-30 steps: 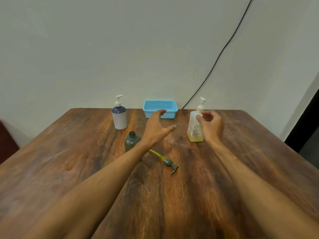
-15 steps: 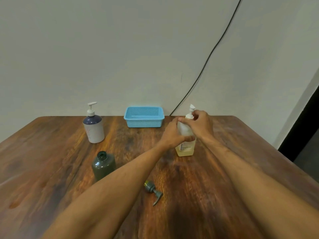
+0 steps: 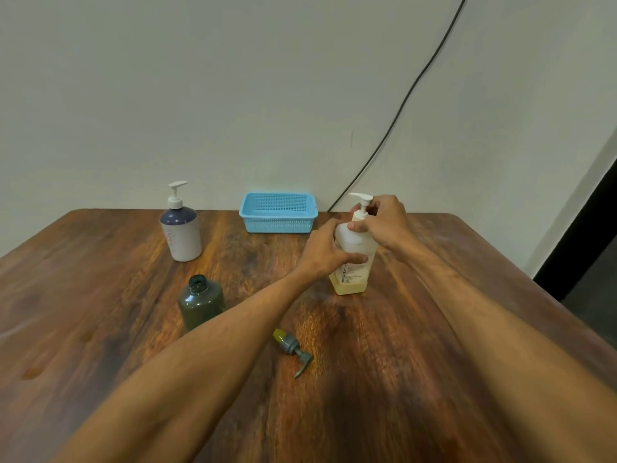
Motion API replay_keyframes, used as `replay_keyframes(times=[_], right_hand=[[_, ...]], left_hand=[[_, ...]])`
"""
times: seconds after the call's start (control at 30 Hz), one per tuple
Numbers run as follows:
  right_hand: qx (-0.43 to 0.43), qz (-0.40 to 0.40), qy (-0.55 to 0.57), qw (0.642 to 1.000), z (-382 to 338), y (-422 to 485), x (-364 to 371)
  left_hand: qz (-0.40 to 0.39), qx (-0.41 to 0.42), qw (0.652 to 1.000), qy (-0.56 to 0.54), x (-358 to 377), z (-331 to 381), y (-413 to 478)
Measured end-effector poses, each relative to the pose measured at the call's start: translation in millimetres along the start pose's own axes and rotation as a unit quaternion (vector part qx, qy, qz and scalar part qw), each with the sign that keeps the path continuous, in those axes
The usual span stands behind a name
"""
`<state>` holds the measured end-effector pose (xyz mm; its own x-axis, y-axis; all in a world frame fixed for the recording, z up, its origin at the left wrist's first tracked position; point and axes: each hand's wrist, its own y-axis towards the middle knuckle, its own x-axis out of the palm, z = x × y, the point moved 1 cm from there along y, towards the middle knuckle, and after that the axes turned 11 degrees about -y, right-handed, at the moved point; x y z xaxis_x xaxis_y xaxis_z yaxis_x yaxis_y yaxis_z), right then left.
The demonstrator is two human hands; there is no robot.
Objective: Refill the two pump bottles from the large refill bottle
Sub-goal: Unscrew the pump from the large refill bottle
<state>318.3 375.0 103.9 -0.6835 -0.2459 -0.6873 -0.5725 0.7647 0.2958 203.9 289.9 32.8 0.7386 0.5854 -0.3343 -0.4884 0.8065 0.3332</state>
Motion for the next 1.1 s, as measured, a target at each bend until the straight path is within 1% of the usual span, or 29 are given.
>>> replay_keyframes(times=[0.1, 0.33, 0.43, 0.57, 0.7, 0.87, 1.0, 1.1], right_hand=[[-0.017, -0.020, 0.009, 1.000, -9, -7, -9], [-0.036, -0.114, 0.055, 0.991, -24, -33, -24], [-0.031, -0.097, 0.064, 0.993, -26, -44, -23], [-0.032, -0.059, 0.007, 0.998, -35, -62, -21], [-0.024, -0.093, 0.021, 0.995, -43, -71, -26], [-0.061, -0.133, 0.065, 0.987, -52, -80, -40], [-0.057, -0.130, 0.102, 0.985, -56, -84, -42], [-0.041, -0.123, 0.077, 0.989, -56, -90, -37]], left_hand=[[-0.002, -0.002, 1.000, 0.011, -8, 8, -10], [-0.009, -0.011, 1.000, 0.021, -25, 27, -44], [-0.015, -0.011, 0.999, 0.031, -28, 29, -55], [-0.008, -0.013, 0.999, 0.036, -32, 35, -73], [-0.009, -0.010, 0.999, 0.032, -36, 38, -85], [-0.003, -0.005, 0.999, 0.035, -42, 47, -94], [0.005, -0.012, 0.999, 0.041, -46, 49, -101], [0.003, -0.014, 0.999, 0.044, -48, 48, -106]])
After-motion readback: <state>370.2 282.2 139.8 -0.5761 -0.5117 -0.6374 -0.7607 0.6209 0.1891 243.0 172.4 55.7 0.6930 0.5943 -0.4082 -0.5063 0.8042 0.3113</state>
